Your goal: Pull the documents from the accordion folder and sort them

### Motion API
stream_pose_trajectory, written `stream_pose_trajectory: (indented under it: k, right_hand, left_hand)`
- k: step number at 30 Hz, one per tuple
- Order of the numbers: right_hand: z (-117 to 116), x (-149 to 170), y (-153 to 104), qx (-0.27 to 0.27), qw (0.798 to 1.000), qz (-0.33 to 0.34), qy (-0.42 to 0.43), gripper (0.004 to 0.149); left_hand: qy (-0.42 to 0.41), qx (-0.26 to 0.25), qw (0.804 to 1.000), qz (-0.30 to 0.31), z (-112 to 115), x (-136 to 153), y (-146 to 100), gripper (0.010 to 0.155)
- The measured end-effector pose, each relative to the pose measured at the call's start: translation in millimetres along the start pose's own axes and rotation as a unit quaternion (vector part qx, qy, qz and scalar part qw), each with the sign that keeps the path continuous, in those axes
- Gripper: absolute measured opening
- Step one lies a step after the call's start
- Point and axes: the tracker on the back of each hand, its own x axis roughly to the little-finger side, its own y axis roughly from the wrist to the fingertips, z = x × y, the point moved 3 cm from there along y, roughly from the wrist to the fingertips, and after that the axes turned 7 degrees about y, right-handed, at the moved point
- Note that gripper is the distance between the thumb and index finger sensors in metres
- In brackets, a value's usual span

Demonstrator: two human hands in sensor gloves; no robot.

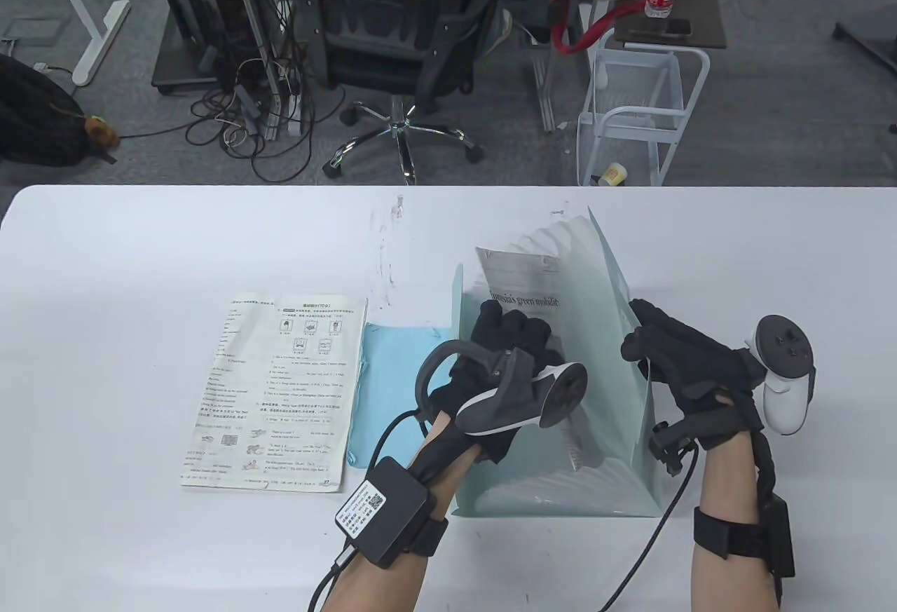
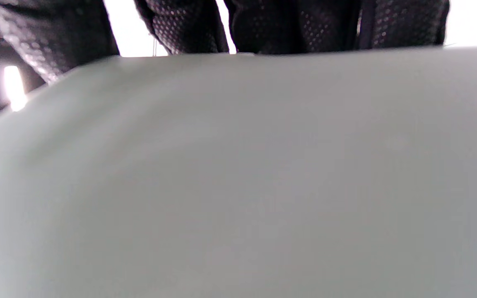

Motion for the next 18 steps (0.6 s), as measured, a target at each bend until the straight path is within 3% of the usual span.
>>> stream_pose_trajectory:
  k: [5,12,18]
  right_hand:
    - [1,0,0,0.0,1.0,0.0,0.001,0.068]
    - [2,0,-1,0.002,1.0,0.001,0.003,0.068]
    - [2,0,-1,0.001,1.0,0.001,0.004,0.068]
  left_hand:
    - [-0.006,-0.028,0.999,-0.019,-15,10,-7,0.04]
    - [-0.026,-0.123,0.991,-0.044,-41,31,-24,0.039]
    - [-0.033,-0.172,0.981,-0.088,-61,58,-38,0.038]
